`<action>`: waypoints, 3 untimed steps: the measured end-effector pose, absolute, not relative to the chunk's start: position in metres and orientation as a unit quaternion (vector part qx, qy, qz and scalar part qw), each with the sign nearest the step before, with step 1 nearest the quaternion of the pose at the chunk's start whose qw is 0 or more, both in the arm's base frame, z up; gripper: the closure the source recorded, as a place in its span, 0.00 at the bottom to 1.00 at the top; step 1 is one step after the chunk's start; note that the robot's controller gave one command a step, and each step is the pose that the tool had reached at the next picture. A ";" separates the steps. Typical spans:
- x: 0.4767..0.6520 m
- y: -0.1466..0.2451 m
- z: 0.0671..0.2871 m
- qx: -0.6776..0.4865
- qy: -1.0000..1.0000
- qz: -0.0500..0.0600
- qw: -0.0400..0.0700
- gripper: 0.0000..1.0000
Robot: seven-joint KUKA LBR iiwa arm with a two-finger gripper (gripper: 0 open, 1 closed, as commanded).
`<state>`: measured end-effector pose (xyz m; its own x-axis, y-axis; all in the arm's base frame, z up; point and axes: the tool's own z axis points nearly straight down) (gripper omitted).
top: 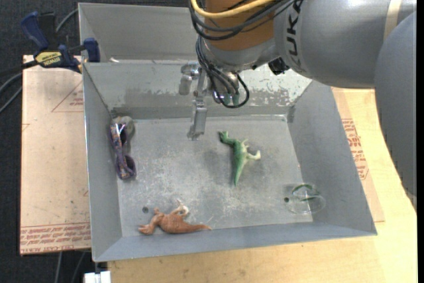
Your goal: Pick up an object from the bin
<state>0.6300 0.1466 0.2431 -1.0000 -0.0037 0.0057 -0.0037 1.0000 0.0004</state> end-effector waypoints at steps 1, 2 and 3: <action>0.631 0.146 0.249 0.000 -1.000 -0.001 -0.001 0.00; 0.642 0.113 0.158 0.034 -0.999 0.000 0.006 0.00; 0.604 0.067 0.185 -0.003 -1.000 -0.001 -0.001 0.00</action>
Offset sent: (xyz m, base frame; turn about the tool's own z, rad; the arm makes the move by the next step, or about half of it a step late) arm 0.0130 -0.0313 -0.0793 -0.0675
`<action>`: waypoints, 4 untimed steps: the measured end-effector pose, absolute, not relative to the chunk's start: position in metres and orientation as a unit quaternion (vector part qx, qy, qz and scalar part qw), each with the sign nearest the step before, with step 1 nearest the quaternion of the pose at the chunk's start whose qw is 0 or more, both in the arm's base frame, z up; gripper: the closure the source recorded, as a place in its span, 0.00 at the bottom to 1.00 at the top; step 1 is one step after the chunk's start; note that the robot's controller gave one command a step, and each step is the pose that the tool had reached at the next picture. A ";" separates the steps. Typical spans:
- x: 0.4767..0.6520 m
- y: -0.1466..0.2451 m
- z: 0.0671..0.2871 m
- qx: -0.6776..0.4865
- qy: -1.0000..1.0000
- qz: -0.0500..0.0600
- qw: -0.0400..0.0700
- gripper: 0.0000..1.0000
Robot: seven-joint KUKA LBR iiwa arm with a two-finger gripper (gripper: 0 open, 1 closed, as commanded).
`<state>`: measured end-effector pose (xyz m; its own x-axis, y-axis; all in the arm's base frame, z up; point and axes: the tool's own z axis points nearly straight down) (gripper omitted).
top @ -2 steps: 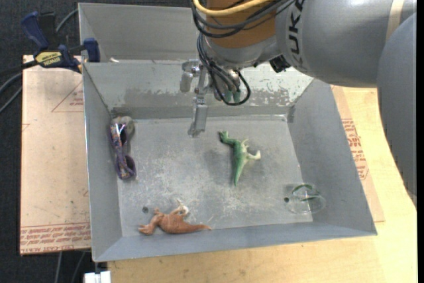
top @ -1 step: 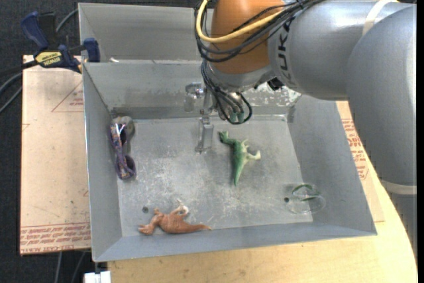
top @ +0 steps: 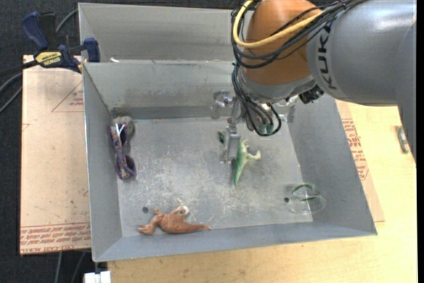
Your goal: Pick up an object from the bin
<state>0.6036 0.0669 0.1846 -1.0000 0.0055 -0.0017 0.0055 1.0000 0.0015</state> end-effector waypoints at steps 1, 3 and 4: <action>0.629 0.051 0.138 0.054 0.999 -0.001 -0.006 0.00; 0.631 0.009 0.071 0.071 0.997 0.000 -0.002 0.00; 0.605 -0.069 0.075 0.087 0.996 -0.002 -0.001 0.00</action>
Offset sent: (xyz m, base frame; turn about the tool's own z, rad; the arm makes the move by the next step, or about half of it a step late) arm -0.0233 -0.0481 -0.0743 0.0418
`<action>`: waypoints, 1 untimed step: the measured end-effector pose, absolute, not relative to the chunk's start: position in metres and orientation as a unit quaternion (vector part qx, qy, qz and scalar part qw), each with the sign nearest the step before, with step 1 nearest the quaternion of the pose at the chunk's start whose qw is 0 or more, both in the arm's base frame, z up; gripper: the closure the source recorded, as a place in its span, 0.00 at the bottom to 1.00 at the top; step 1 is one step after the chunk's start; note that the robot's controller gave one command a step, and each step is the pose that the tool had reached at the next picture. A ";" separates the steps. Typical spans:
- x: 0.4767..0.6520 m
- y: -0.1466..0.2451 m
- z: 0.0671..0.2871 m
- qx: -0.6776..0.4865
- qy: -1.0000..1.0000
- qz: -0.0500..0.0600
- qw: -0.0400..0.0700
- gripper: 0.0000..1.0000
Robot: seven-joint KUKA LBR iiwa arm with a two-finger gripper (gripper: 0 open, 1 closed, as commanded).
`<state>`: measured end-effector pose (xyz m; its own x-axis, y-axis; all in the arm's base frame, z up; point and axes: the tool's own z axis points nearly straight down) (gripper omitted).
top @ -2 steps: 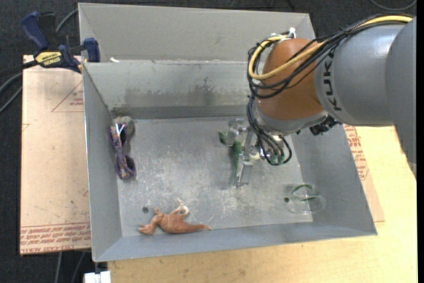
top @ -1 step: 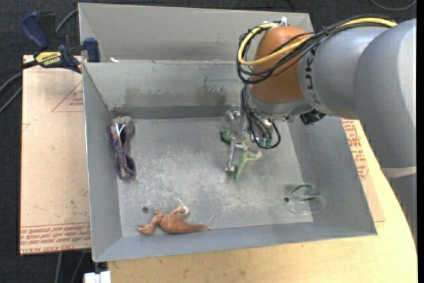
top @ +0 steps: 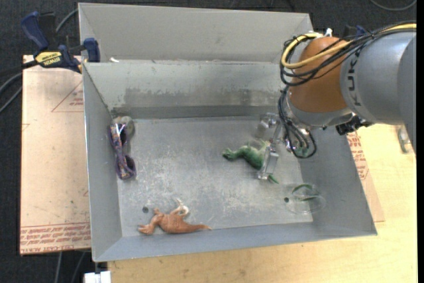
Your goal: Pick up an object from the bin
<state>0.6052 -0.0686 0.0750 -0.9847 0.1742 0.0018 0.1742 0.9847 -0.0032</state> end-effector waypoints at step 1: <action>0.622 -0.046 0.071 -0.119 -0.993 -0.001 0.000 1.00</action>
Offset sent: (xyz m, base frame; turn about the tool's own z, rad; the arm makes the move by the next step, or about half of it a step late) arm 0.0000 0.0000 0.0000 0.0000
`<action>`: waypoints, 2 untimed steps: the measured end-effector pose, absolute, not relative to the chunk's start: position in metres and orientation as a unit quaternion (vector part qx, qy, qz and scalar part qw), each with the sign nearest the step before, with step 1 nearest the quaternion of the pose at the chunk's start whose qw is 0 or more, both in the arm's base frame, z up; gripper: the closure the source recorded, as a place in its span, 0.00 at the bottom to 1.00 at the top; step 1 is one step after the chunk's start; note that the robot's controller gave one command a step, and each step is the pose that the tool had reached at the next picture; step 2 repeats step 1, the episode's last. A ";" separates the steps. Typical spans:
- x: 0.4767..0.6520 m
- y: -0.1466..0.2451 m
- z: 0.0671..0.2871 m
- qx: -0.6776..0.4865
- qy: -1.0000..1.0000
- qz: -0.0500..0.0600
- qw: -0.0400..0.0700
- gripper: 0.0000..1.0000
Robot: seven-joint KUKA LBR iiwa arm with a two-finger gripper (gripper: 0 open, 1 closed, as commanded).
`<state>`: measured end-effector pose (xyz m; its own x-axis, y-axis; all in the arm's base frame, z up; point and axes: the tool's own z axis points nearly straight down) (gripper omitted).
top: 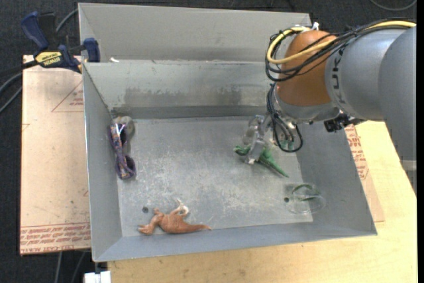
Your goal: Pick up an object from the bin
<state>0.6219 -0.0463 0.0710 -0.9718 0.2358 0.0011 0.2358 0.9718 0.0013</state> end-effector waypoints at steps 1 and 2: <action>0.622 -0.046 0.071 -0.119 -0.993 -0.001 0.001 1.00; 0.622 -0.046 0.071 -0.119 -0.993 -0.001 0.001 1.00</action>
Offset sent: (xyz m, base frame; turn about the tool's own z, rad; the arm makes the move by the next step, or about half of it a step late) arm -0.0048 -0.0030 0.0181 0.0156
